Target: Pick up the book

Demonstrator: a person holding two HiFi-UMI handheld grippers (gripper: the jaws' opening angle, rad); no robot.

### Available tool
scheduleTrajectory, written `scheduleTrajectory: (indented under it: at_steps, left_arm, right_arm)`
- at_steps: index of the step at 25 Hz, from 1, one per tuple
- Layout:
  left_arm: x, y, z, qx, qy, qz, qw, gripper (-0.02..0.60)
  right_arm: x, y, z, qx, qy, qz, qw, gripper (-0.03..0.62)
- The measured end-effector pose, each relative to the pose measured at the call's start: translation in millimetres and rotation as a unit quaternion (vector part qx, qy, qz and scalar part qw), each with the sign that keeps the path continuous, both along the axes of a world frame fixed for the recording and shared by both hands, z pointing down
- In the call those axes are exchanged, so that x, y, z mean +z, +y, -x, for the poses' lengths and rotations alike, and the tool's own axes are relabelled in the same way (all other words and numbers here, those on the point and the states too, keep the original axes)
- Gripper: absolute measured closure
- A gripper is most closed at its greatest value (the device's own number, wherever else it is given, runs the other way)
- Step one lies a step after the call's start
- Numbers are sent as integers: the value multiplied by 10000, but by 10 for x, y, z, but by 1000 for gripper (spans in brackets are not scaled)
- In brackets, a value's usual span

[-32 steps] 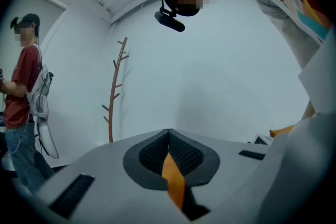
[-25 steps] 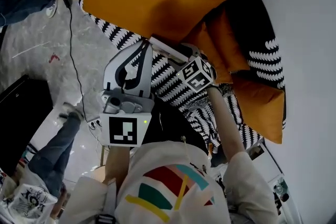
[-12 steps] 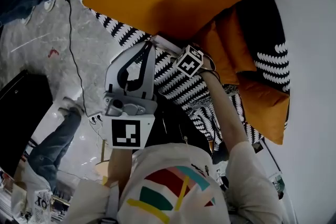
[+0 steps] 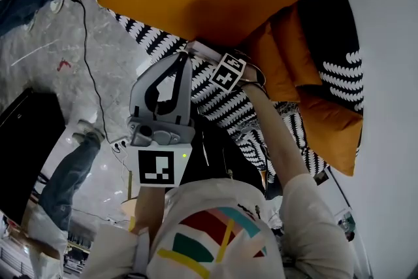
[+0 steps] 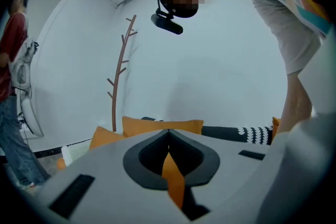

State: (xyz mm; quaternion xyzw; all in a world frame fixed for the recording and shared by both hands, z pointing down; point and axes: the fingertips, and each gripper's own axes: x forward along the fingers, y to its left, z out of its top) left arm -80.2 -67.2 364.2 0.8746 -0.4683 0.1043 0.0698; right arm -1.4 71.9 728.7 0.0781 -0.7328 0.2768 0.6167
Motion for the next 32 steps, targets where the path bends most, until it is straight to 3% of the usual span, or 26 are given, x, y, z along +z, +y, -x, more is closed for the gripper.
scheduleTrajectory:
  at_steps: [5, 10, 15, 21, 24, 26, 32]
  left_arm:
    - [-7, 2, -19, 43, 47, 1, 10000, 575]
    - [-168, -29, 22, 31, 32, -168, 9998, 575]
    - [-376, 6, 1, 21, 34, -330, 9994, 575]
    - [-877, 87, -150, 98, 80, -717, 9973, 575]
    - [-1190, 146, -222, 148, 80, -917, 9956, 575]
    - [-1424, 222, -289, 140, 135, -1041, 9944, 575]
    - [-2008, 402, -623, 287, 226, -1494, 9881, 575]
  right_arm:
    - [18, -51, -36, 78, 258, -257, 9993, 407]
    - [-67, -14, -11, 391, 306, -129, 9987, 418]
    - [-316, -43, -13, 714, 167, -323, 9968, 420]
    - [-1044, -376, -33, 1053, -289, -1136, 9875, 422]
    - [-1612, -603, -73, 1623, -679, -1669, 9701, 422]
    - [-2097, -719, -142, 2102, -1013, -2045, 9507, 424]
    - [-3652, -986, -582, 3037, -1811, -3507, 8672, 425]
